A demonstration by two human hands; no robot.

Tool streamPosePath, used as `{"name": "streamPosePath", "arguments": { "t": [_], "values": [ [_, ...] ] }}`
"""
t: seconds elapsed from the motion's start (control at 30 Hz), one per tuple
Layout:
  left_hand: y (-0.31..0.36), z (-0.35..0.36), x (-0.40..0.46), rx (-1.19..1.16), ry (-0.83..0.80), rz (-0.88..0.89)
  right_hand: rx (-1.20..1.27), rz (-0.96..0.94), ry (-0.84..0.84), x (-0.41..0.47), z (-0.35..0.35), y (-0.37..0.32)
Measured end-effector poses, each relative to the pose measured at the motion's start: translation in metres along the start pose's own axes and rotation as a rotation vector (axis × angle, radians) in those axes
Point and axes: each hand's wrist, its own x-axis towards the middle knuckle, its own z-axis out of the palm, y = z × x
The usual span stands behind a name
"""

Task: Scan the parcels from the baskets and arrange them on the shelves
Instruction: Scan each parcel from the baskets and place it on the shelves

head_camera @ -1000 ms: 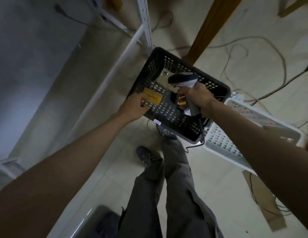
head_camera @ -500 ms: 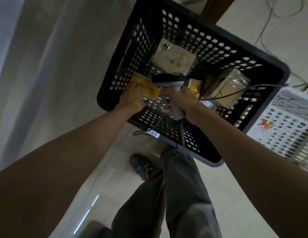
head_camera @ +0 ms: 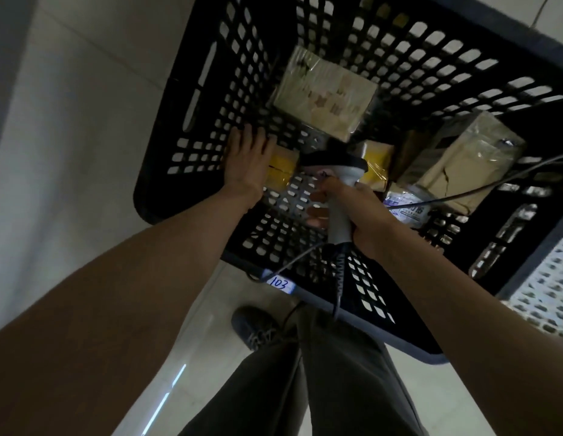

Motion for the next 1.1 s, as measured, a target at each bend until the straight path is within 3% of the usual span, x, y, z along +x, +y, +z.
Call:
{"name": "streamPosePath", "arguments": {
  "t": [0.13,0.27,0.47,0.63,0.8,0.93,1.1],
  "values": [
    [-0.001,0.008,0.01,-0.045,0.081,0.043,0.067,0.003,-0.035,-0.006,-0.007,0.0],
    [-0.007,0.0,-0.01,-0.272,0.124,0.021,0.07,-0.057,-0.003,-0.03,-0.007,-0.008],
    [-0.033,-0.074,-0.097,-0.573,0.29,-0.061,0.09,-0.136,0.042,-0.119,0.006,-0.033],
    [-0.059,-0.146,-0.211,-0.779,0.433,-0.136,-0.037,-0.246,0.01,-0.233,0.028,-0.061],
    [-0.078,-0.202,-0.365,-0.982,0.447,-0.252,-0.144,-0.352,-0.045,-0.365,0.052,-0.077],
    [-0.096,-0.222,-0.492,-1.18,0.475,-0.352,-0.216,-0.411,-0.061,-0.47,0.074,-0.074],
    [-0.115,-0.232,-0.635,-1.392,0.623,-0.483,-0.347,-0.521,-0.17,-0.591,0.102,-0.068]
  ]
}}
